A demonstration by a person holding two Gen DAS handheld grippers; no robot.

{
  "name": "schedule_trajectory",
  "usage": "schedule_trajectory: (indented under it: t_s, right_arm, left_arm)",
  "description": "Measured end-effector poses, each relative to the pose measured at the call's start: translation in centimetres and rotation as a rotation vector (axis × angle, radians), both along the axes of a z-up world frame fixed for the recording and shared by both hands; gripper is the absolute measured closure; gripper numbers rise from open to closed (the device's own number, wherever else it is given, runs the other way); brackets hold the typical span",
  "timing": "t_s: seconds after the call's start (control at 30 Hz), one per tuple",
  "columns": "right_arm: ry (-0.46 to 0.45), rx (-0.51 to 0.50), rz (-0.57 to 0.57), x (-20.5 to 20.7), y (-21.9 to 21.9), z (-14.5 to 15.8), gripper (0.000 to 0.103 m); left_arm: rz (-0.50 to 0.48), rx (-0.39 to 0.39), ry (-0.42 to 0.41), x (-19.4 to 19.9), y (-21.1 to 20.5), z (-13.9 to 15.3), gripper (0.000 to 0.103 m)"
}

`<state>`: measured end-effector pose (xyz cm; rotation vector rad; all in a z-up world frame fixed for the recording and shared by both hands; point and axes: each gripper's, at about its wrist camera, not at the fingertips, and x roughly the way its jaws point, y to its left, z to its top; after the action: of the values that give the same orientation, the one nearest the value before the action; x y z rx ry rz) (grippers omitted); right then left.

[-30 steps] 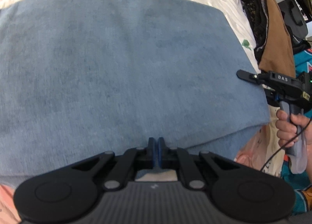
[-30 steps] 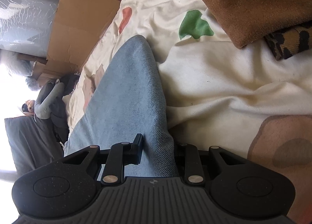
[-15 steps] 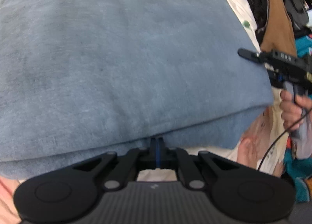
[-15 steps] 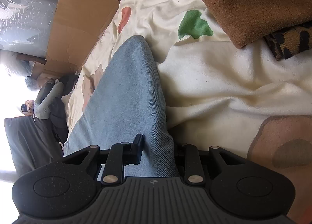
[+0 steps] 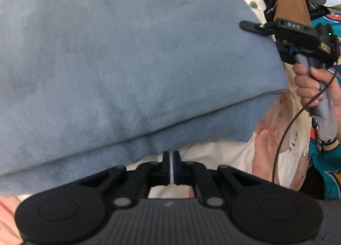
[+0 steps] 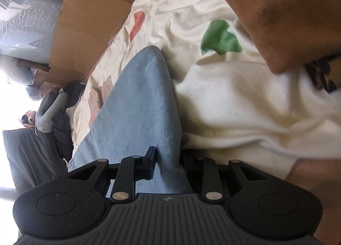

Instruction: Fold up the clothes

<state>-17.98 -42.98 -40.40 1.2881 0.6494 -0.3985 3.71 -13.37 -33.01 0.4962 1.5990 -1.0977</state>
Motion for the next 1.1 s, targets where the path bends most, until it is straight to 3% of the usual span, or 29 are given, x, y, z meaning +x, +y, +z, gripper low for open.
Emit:
schedule_trajectory:
  t_s: [0.23, 0.3, 0.43, 0.57, 0.9, 1.1]
  right_arm:
    - [0.000, -0.046, 0.028, 0.5, 0.1, 1.1, 0.095]
    - [-0.010, -0.049, 0.023, 0.6, 0.1, 1.7, 0.096]
    - [0.014, -0.087, 0.054, 1.4, 0.6, 3.7, 0.097]
    - [0.037, -0.140, 0.100, 2.7, 1.2, 6.5, 0.097]
    - [0.085, -0.245, 0.205, 6.5, 3.9, 14.4, 0.097]
    - [0.178, -0.275, 0.250, 9.2, 5.9, 18.1, 0.098]
  left_arm:
    - [0.074, 0.000, -0.062, 2.9, 1.4, 2.1, 0.092]
    - [0.088, 0.006, -0.083, 4.3, 1.6, 2.6, 0.086]
    - [0.155, -0.015, -0.110, 7.0, 2.7, 4.0, 0.056]
    - [0.233, -0.066, -0.135, 9.0, 4.1, 5.0, 0.038]
    - [0.439, -0.102, -0.181, 12.6, 7.8, 5.6, 0.036]
    - [0.517, -0.157, -0.211, 14.2, 9.8, 6.2, 0.036]
